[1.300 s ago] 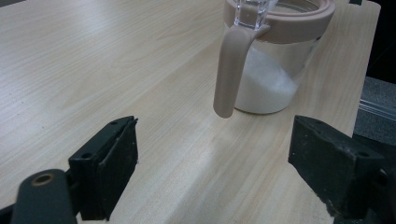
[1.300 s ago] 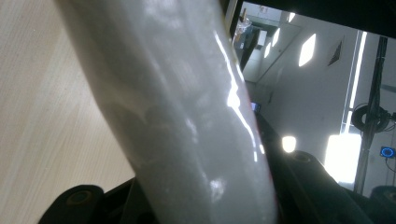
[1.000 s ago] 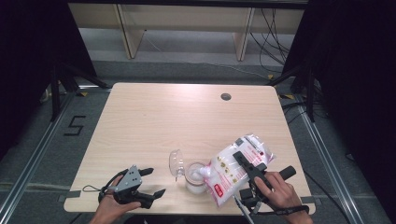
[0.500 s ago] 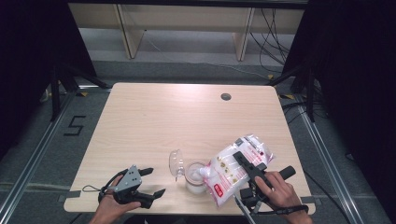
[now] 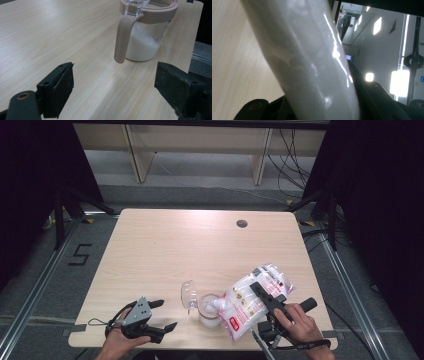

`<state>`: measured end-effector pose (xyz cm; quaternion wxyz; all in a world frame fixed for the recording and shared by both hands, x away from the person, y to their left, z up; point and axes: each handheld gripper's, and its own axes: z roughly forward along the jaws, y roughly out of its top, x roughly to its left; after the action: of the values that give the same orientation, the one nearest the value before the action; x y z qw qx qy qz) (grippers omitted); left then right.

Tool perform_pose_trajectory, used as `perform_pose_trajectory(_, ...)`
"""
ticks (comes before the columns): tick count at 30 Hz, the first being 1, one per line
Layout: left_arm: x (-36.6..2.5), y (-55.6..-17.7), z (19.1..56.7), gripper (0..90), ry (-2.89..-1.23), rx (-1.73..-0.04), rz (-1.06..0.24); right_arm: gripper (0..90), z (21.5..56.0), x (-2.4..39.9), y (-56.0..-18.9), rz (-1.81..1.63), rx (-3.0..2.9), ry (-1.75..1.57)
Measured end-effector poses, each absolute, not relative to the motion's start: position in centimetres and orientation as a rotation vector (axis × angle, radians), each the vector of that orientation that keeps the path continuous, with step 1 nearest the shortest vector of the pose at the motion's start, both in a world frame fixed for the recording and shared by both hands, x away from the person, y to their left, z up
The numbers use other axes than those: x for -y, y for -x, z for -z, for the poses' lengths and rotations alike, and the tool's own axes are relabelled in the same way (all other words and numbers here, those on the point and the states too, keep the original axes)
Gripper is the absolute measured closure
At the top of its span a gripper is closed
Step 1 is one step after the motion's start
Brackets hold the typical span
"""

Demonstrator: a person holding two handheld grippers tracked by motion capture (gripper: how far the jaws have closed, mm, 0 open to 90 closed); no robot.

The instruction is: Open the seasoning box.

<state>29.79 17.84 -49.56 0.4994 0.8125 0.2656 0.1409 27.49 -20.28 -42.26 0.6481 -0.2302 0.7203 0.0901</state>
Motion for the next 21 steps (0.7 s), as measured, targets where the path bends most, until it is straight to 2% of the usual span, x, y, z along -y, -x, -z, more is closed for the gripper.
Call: perform_pose_trajectory(21,-17.81,-29.75,49.55,15.4,-1.959,-0.642,-0.341,69.0,42.24,20.35,-27.53,-0.209,-1.641,0.529)
